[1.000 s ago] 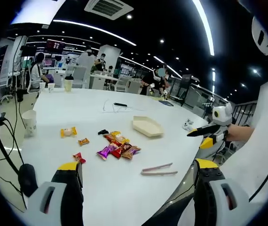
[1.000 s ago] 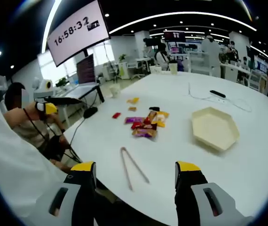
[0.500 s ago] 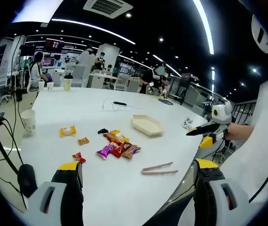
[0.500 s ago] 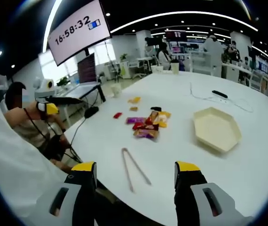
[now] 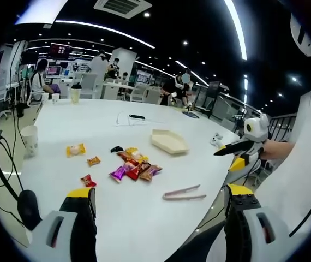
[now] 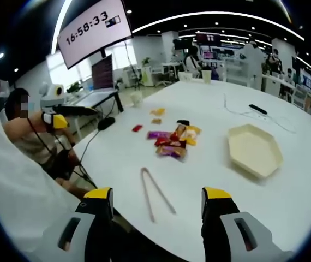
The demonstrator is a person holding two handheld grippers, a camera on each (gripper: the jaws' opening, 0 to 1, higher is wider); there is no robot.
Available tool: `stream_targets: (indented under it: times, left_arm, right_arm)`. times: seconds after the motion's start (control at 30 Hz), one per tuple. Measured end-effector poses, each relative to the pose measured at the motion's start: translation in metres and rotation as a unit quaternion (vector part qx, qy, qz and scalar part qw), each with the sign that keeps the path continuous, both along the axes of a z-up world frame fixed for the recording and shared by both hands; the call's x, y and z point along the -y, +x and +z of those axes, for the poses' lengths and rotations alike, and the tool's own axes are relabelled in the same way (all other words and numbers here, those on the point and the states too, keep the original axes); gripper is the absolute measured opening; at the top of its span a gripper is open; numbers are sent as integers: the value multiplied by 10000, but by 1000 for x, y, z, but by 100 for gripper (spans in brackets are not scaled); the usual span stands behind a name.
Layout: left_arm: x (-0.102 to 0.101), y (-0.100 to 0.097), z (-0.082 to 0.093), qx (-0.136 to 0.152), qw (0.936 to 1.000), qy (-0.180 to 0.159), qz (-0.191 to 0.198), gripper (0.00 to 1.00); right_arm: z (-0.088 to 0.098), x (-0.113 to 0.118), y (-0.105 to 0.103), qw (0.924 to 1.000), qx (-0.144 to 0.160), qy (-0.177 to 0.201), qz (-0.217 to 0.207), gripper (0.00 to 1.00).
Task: Place the target food into the container with the food tongs after gripping and lifting it, then release it inside without dropping or visibly crushing the food.
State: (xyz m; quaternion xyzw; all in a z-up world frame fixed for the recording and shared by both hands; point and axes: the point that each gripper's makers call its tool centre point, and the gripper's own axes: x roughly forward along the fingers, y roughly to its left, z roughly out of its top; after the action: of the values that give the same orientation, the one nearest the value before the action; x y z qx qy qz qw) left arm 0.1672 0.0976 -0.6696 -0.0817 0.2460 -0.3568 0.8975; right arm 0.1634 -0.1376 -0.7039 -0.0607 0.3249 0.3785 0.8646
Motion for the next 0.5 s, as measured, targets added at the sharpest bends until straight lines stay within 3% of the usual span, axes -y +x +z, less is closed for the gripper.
stream_targets:
  times: [0.5]
  left_arm:
    - [4,-4,-6,-13,10000,-53,48,99]
  right_arm:
    - [-22,-15,-3,9996,-32,-175,241,64]
